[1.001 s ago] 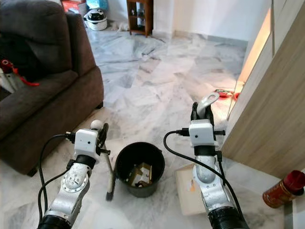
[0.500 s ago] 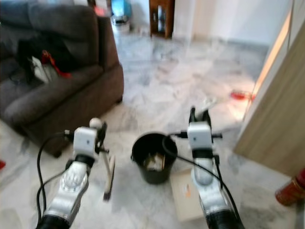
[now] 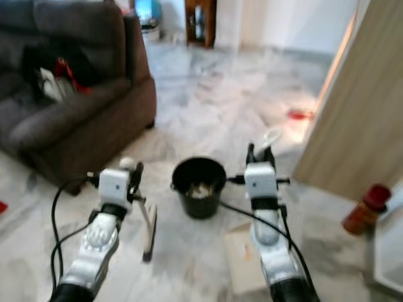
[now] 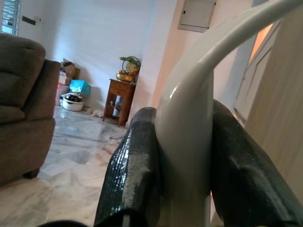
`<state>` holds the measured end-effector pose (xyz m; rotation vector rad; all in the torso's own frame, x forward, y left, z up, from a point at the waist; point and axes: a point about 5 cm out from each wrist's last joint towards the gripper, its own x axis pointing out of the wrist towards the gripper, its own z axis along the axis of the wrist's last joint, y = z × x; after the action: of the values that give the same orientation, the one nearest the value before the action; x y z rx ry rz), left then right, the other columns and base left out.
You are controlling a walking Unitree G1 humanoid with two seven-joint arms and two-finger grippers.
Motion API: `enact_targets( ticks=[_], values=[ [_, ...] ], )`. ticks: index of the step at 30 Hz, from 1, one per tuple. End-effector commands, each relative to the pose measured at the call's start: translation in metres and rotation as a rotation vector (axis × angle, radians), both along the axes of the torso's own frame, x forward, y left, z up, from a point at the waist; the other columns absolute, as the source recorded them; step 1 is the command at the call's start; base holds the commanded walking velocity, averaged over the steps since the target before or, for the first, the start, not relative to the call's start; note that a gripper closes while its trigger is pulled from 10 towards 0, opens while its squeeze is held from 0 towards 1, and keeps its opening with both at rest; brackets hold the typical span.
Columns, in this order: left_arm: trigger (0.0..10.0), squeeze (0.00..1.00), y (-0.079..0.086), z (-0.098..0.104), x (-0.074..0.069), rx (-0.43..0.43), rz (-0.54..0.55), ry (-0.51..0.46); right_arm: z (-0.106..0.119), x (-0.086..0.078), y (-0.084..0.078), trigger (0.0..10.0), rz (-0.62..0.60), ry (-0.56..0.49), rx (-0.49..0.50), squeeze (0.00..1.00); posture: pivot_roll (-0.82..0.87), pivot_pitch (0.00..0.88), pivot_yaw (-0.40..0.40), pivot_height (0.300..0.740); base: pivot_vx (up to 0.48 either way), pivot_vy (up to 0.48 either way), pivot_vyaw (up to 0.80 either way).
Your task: Sweep floor
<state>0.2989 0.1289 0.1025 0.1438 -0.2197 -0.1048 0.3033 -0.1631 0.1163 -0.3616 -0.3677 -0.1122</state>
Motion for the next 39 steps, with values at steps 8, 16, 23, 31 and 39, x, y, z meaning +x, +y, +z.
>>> enact_targets(
  ticks=[8,16,23,31,39],
  values=[
    [10.0,0.00,0.0009,0.0058,0.0016,0.018,0.002,-0.021,0.0097,0.0004,0.0001,10.0,-0.003,-0.032,0.006,0.00,0.02,0.000,0.049,0.740,0.000,0.000,-0.05],
    [10.0,0.00,-0.0021,0.0049,0.0007,0.017,-0.009,-0.016,0.0090,0.0000,0.0030,10.0,0.006,-0.021,0.005,0.00,0.01,0.000,0.043,0.740,0.000,0.000,-0.80],
    [10.0,0.00,-0.0033,0.0033,0.0010,0.051,-0.008,-0.008,0.0101,0.0019,0.0027,10.0,0.011,-0.013,0.001,0.00,0.01,0.000,0.033,0.740,0.000,-0.125,-0.80],
    [10.0,0.00,-0.0028,0.0018,0.0017,0.034,-0.002,0.000,0.0100,0.0033,0.0011,10.0,0.005,-0.006,0.001,0.00,0.01,0.000,0.033,0.740,0.000,-0.272,-0.80],
    [10.0,0.00,-0.0055,0.0016,0.0029,0.054,-0.011,-0.001,0.0098,0.0045,0.0011,10.0,0.005,-0.001,-0.002,0.00,0.01,0.000,0.030,0.740,0.000,-0.225,-0.80]
  ],
)
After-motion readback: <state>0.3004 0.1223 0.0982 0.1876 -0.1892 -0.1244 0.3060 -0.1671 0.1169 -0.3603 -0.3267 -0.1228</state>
